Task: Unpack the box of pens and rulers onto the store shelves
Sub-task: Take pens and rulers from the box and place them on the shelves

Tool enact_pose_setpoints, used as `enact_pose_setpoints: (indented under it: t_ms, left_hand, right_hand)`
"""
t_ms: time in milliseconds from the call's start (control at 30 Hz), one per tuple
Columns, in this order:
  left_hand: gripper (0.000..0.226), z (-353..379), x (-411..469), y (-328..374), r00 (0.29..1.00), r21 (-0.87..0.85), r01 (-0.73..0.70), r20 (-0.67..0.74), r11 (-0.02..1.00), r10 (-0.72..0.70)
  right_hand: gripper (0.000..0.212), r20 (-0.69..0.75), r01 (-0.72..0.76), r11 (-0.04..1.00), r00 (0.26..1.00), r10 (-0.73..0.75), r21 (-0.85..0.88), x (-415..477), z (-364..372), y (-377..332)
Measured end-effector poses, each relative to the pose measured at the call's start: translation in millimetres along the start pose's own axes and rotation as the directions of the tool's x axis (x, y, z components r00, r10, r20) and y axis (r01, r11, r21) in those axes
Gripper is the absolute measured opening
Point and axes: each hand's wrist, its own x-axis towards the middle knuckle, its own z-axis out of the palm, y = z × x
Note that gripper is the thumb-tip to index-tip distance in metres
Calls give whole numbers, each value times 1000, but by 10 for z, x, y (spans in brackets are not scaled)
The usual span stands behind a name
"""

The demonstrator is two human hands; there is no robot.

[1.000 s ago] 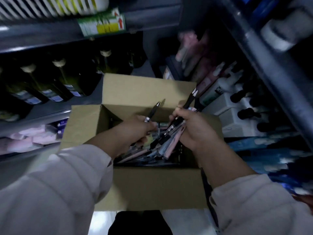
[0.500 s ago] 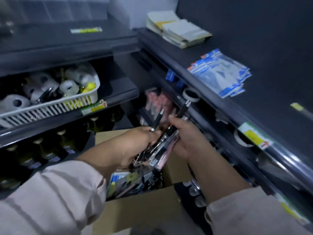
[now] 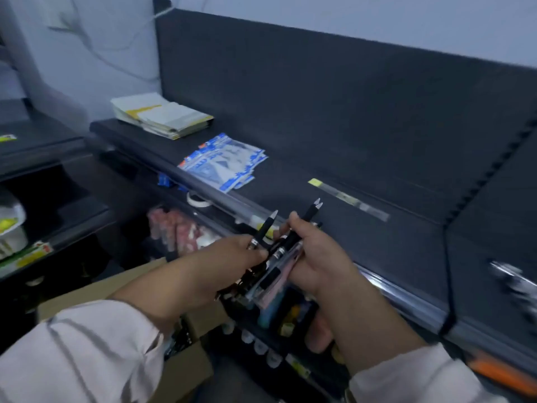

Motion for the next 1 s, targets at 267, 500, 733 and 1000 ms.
enact_pose_setpoints:
  t_ms: [267,500,733,1000]
  left_hand:
    - [14,1934,-79,765,993,99,-33,118,995,21]
    - [12,3386,-234,1251,949,138,-106,311,985,59]
    - [15,4322,-195,1505,894,295,-220,442,930,71]
    - [22,4939,507,1699,877,498,-447,409,743,252]
  right_hand:
    - [27,-240,156,982,962,-127,107,-967,-1808,-879]
    - [33,-341,231,959,926,-164,166,-1846,-3161,-1373]
    - [30,-454,288,928,877,-157,237,-2350,-3963,-1625]
    - [26,-603,400,854,786,-134,332,-2382,-4638,-2033]
